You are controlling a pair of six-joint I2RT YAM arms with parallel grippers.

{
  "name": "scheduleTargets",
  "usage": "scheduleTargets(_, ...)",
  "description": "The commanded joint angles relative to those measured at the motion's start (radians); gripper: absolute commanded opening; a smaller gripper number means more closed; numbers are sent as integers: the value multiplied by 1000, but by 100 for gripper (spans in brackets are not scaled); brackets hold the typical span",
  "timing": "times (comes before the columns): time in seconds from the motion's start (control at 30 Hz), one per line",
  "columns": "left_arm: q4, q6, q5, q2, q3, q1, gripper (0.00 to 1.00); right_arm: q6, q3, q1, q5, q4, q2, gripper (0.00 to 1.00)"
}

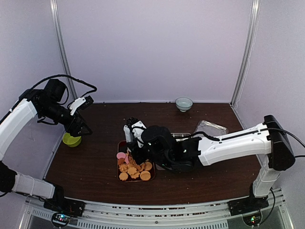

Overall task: Pack the cookies
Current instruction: Pick up the fake cookies from the plate, then place the fake cookies in the empty pocket of the box.

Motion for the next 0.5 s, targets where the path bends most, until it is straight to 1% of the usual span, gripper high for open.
scheduleTargets(0.0,-1,13,22,12,26,8,78,28,-25,-23,-24,44,-108,4)
scheduleTargets(0.1,-3,13,23,15,32,7,78,41,-54,-29,-27,55,-137,0)
scheduleTargets(0.3,-9,13,24,23,44,7,78,51,-97,-36,-2,51,-180,0)
scheduleTargets(0.47,-12,13,25,28,50,7,78,17,-142,-93,38,41,-270,0)
